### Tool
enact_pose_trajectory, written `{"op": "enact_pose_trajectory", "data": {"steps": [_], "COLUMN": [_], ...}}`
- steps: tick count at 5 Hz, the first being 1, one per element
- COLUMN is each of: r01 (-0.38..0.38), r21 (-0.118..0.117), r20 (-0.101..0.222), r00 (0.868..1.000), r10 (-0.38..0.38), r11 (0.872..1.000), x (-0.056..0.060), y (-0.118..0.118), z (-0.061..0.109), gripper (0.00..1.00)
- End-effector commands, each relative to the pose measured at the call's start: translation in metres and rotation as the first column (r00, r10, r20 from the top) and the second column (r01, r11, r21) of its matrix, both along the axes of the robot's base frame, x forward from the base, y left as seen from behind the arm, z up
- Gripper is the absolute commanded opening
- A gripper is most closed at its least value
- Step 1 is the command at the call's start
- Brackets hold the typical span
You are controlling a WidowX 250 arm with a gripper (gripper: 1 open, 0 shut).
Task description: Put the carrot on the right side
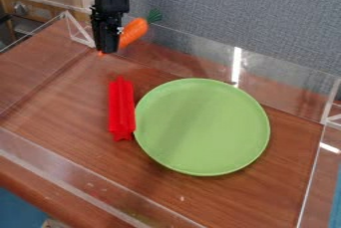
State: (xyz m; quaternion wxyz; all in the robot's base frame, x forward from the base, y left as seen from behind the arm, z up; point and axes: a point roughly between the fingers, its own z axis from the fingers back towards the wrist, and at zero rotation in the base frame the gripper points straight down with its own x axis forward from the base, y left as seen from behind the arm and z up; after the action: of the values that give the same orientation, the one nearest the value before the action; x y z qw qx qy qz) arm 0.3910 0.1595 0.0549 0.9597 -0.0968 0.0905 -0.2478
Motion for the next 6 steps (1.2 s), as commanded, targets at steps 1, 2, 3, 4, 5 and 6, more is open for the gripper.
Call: {"op": "enact_pose_trajectory", "data": {"steps": [1,2,3,4,5,6], "r01": [-0.004,0.003,0.000,0.002,0.013,0.076], "r21": [0.032,0.035,0.038,0.029,0.016,0.015], "r20": [0.083,0.089,0.090,0.087,0.127,0.165], "r00": [0.997,0.996,0.996,0.996,0.992,0.983], "r10": [0.001,-0.006,-0.004,-0.004,-0.015,-0.077], "r11": [0.999,0.999,0.999,1.000,1.000,0.997], "x": [-0.004,-0.011,-0.007,-0.001,-0.020,-0.028], "y": [0.001,-0.002,-0.004,-0.007,-0.039,-0.084], "z": [0.043,0.052,0.059,0.061,0.075,0.090], "gripper": [0.00,0.00,0.00,0.00,0.00,0.00]}}
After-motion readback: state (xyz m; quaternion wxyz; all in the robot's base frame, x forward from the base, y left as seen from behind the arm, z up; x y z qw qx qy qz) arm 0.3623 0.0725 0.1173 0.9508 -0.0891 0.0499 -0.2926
